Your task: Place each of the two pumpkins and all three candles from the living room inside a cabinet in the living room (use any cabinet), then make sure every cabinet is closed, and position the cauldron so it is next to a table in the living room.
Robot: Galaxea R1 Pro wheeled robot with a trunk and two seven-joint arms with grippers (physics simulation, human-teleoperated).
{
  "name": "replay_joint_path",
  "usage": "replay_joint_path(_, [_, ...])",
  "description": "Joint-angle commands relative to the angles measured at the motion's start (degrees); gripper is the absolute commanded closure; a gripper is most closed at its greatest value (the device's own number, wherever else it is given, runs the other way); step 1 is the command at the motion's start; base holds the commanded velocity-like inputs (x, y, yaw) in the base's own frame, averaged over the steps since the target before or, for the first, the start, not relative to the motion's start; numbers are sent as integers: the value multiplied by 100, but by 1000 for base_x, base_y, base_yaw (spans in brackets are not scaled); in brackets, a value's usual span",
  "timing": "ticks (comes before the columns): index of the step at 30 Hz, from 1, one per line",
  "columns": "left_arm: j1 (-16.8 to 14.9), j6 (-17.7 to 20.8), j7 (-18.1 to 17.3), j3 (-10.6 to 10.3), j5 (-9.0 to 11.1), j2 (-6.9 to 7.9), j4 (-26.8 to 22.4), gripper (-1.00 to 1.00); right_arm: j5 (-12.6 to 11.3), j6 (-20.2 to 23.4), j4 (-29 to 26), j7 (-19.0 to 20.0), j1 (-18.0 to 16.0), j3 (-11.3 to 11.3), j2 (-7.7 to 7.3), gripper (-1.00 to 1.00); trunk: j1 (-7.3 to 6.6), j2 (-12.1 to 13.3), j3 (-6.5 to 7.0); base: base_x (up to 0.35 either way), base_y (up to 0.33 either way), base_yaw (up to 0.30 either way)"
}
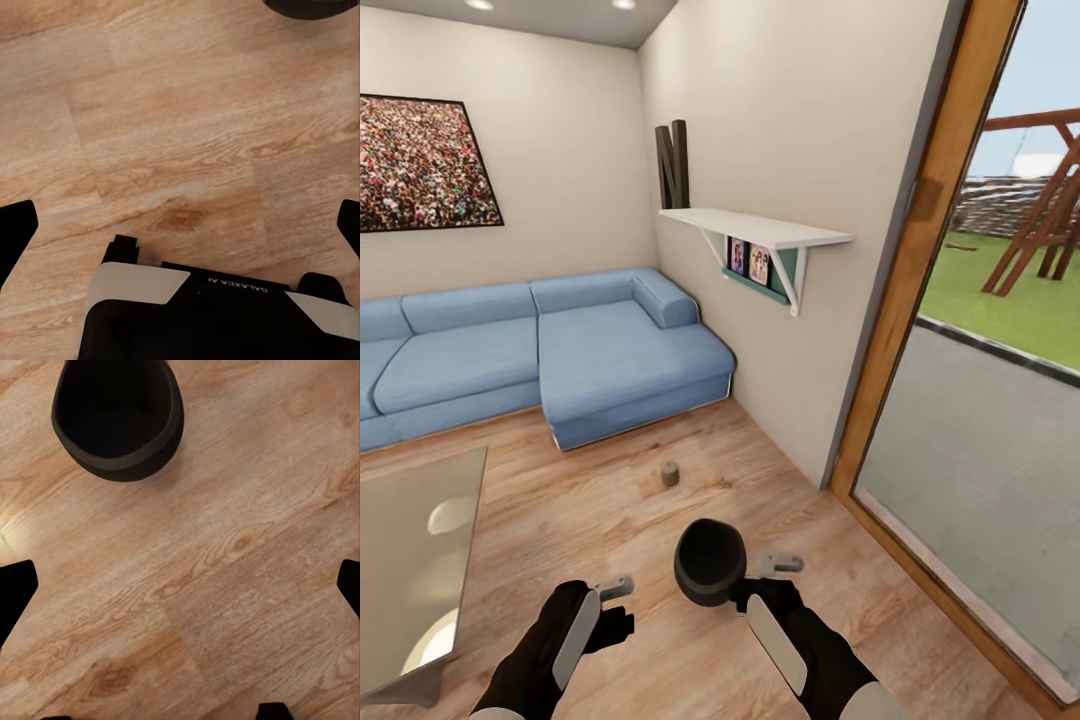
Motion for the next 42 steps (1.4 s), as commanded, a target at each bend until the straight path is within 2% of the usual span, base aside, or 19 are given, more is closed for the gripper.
replay_joint_path(1, [0, 0, 0, -2, -1, 0, -1, -100, 1, -1, -1, 0, 0, 2, 0, -100, 0, 0, 0, 286, 0, 0])
replay_joint_path(17, [0, -9, 6, -6, -3, -1, 5, -100, 5, 12, 30, -8, 0, 18, 0, -100, 0, 0, 0, 327, 0, 0])
replay_joint_path(22, [0, -344, 6, -6, 2, -4, 33, -100, -13, 389, 59, -8, -6, -8, 0, -100, 0, 0, 0, 332, 0, 0])
replay_joint_path(29, [0, -510, 1, -24, -1, -9, 55, -100, -14, 491, 344, -9, -22, -168, 0, -100, 0, 0, 0, 330, 0, 0])
replay_joint_path(36, [0, -568, 1, -364, 20, -9, 71, -100, -14, 505, 472, -9, -28, -196, 0, -100, 0, 0, 0, 263, -30, 0])
replay_joint_path(42, [0, -571, -1, -416, 34, -70, 165, -100, -21, 508, 481, -6, -26, -200, 0, -100, 0, 0, 0, 99, -37, 0])
